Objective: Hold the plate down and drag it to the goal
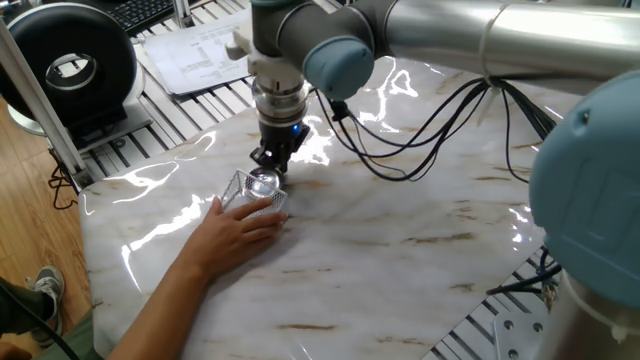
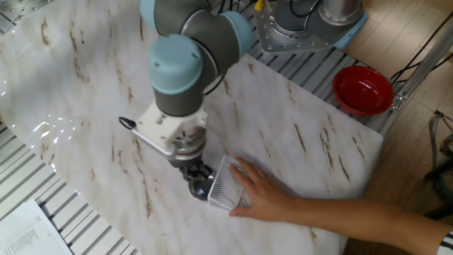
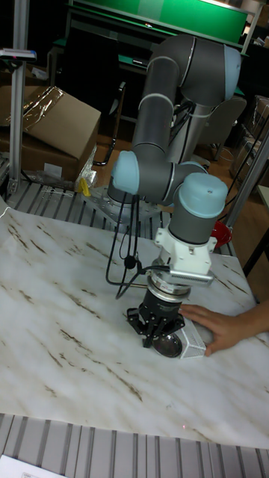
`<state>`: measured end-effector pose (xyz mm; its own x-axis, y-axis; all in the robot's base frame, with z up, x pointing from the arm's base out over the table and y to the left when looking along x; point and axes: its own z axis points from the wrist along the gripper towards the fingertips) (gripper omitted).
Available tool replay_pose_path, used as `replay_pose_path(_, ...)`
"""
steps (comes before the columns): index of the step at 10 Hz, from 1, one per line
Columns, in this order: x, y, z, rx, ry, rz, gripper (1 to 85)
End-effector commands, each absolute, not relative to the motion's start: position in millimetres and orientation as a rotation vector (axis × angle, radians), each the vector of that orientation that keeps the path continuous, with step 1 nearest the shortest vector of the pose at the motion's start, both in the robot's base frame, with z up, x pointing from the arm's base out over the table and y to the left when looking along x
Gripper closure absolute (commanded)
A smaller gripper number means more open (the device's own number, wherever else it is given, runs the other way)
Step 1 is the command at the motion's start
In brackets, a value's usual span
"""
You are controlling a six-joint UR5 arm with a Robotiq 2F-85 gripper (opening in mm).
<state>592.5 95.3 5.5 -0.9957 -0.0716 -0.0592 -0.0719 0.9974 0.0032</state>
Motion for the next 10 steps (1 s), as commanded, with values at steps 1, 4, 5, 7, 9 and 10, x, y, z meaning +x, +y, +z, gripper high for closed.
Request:
replay_pose_path(1, 579.1, 118.1, 5.3, -0.18, 3.101, 0.034, 84.3)
replay_pose_path(4, 573.8, 134.3, -3.8, -0.151, 3.104, 0.063, 84.3)
replay_pose_path(5, 567.5, 135.8, -4.5, -0.191, 3.131, 0.088, 84.3)
replay_pose_path(7, 561.3, 141.6, -4.3, -0.324, 3.14, 0.286, 84.3)
replay_pose_path(9, 562.8, 114.5, 11.2, -0.427, 3.158, 0.438, 84.0)
replay_pose_path(10, 566.2, 70.7, 29.7, -0.556, 3.214, 0.356, 84.0)
